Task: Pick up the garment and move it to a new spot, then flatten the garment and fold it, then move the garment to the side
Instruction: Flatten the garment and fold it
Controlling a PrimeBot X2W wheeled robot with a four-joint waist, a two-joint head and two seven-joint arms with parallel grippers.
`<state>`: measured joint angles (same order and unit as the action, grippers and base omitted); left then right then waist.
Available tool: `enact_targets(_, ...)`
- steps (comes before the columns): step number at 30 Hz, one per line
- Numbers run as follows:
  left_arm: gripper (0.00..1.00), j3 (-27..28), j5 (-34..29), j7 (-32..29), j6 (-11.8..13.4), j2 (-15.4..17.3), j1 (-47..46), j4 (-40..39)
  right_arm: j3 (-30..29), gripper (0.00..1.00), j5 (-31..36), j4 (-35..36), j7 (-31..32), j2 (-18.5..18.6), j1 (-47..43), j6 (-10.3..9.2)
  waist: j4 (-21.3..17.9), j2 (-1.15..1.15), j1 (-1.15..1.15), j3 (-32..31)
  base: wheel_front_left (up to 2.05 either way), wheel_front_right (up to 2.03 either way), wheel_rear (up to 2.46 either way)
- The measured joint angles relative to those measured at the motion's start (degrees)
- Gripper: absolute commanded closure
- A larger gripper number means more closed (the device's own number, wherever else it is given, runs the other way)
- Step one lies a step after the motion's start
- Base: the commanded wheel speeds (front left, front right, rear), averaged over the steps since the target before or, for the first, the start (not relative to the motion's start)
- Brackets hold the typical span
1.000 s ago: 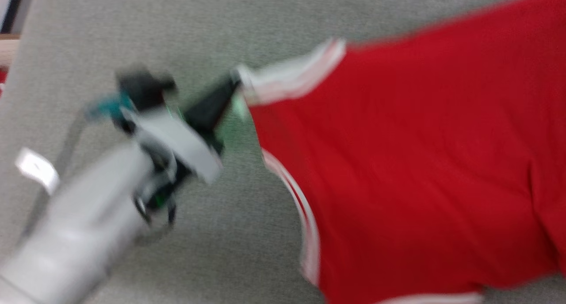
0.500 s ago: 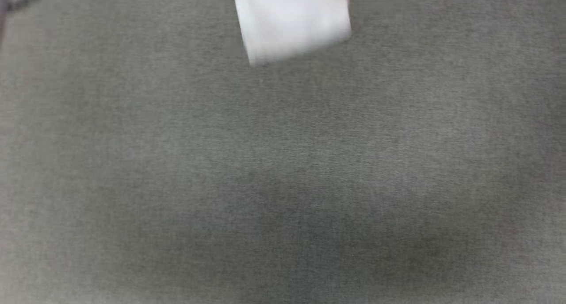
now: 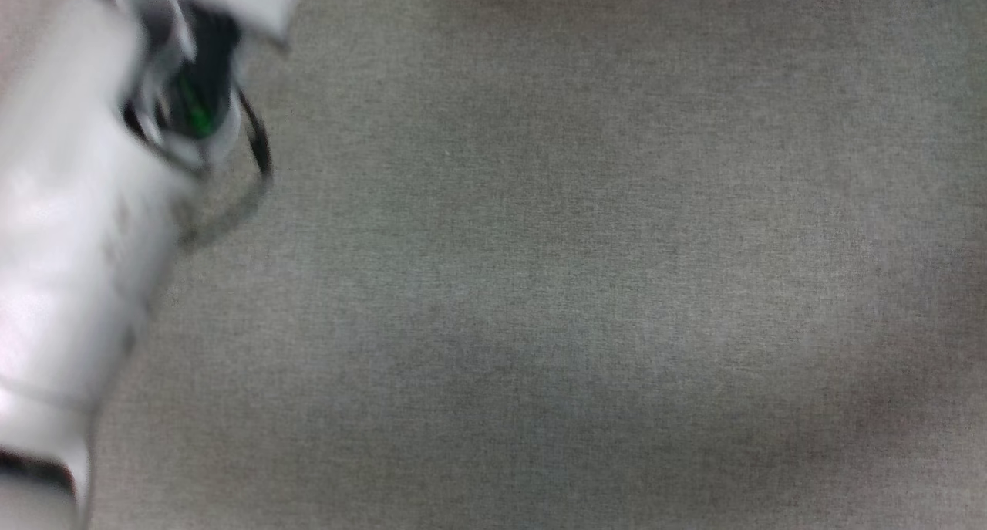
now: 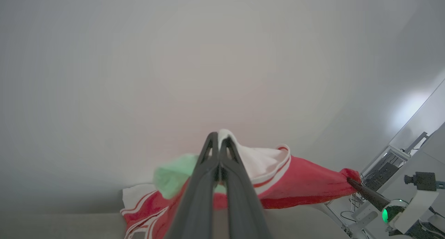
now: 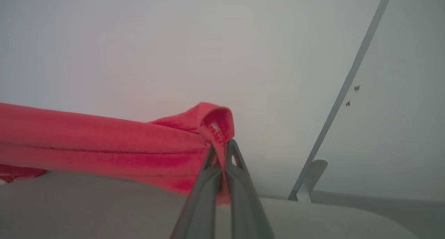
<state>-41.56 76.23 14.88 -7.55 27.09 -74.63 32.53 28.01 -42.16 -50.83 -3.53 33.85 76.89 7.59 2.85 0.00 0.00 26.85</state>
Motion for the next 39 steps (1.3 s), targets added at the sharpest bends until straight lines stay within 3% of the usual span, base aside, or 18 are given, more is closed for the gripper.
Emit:
enact_targets(5, 1.0, 5.13, 0.35, 0.02, 0.0, 0.23, 17.85, -10.03, 4.41, 1.0, -6.23, 7.23, 2.15, 4.16, -13.82, -0.02, 0.59, 0.0, 0.0, -1.09, 0.0, 0.0, 0.0)
enact_targets(10, 1.0, 6.27, -0.52, 0.04, 0.01, 1.31, 33.85, -18.51, 6.73, 1.0, -12.02, 17.35, 2.23, 8.38, -28.0, -0.04, 0.53, 0.0, 0.0, -2.91, 0.0, 0.0, 0.0)
enact_targets(14, 1.0, 5.88, 0.37, 0.1, 0.01, 2.9, 41.57, -23.31, 6.03, 1.0, -15.97, 24.97, 2.25, 11.94, -37.98, -0.05, 0.54, 0.0, 0.0, -4.96, 0.0, 0.0, 0.0)
enact_targets(19, 1.0, 4.05, -1.31, 0.11, 0.01, 7.22, 49.64, -28.97, 4.88, 1.0, -16.12, 33.34, 2.12, 14.69, -47.1, -0.05, 0.15, 0.0, 0.0, -7.58, 0.0, 0.0, 0.0)
enact_targets(32, 1.0, 9.21, -5.77, 0.24, 0.01, 10.37, 71.05, -41.28, -8.78, 1.0, -13.08, 46.58, 4.85, 15.91, -70.98, -0.05, -1.2, 0.0, 0.0, -11.07, 0.0, 0.0, 0.0)
enact_targets(39, 1.0, 10.49, -9.0, 0.25, 0.01, 10.66, 72.23, -45.01, -18.07, 1.0, -9.81, 52.38, 9.13, 11.94, -76.79, -0.05, -1.52, 0.0, 0.0, -10.82, 0.0, 0.0, 0.0)
